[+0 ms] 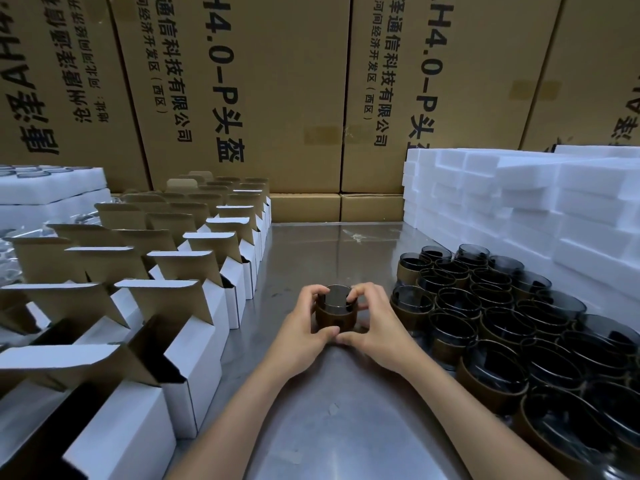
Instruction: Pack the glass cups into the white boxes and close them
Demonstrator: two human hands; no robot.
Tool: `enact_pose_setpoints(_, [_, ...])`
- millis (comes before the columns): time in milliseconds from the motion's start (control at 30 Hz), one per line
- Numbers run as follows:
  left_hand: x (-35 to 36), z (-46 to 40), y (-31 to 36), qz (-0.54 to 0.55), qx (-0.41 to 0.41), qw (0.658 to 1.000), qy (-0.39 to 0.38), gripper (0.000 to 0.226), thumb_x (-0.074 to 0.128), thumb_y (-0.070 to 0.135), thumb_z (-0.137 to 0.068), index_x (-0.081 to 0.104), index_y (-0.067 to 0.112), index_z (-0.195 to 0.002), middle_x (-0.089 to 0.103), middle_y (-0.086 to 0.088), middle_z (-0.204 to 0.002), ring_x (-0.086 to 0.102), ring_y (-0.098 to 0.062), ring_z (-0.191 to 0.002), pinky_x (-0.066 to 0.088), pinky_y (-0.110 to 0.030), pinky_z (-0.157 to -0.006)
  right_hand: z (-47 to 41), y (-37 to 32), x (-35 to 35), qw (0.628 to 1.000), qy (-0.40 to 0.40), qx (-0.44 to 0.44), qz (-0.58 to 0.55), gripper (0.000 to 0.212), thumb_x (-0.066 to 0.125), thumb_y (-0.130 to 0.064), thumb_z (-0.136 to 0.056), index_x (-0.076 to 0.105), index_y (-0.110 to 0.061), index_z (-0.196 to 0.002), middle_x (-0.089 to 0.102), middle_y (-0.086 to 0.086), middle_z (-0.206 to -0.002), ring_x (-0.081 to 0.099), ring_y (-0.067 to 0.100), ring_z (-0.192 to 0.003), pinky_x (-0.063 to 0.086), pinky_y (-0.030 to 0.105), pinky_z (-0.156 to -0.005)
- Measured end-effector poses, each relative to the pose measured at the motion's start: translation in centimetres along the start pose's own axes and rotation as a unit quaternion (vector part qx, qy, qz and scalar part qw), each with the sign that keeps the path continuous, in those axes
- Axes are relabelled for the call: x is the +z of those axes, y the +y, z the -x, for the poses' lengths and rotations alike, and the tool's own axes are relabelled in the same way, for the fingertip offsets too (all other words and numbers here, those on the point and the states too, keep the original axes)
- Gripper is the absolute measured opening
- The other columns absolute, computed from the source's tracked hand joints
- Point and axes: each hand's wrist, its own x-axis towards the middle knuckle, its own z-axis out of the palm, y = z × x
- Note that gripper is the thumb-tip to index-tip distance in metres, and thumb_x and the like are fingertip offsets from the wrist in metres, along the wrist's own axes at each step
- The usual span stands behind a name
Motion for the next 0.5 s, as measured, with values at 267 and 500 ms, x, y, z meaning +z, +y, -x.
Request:
enact_pose_setpoints(267, [-0.3, 0.3, 1.4, 0.112, -0.051, 0.992, 0.014, 0.063, 0.058, 0.007, -0.064, 0.041, 0.02, -0.123, 0.052, -0.003, -0.128, 0.049, -0.014, -0.123, 0.04, -0.026, -0.102, 0.4, -0.5, 0.3, 1.0, -0.003, 0.011, 0.013, 0.057, 0.071, -0.01, -0.073, 0.043, -0.032, -0.118, 0.037, -0.007, -0.123, 0.043, 0.009, -0.12, 0.038, 0.018, -0.097])
enact_pose_setpoints(500, [-0.5, 0.9, 2.1, 0.059, -0.066, 0.988, 0.123, 0.04, 0.049, -0.012, -0.081, 0.052, 0.013, -0.112, 0.056, -0.002, -0.117, 0.053, -0.02, -0.118, 0.04, -0.02, -0.093, 3.2, -5.8, 0.6, 0.987, 0.15, -0.047, 0.044, 0.032, 0.068, -0.015, -0.079, 0.058, -0.023, -0.108, 0.052, -0.007, -0.11, 0.046, 0.013, -0.108, 0.033, 0.014, -0.09])
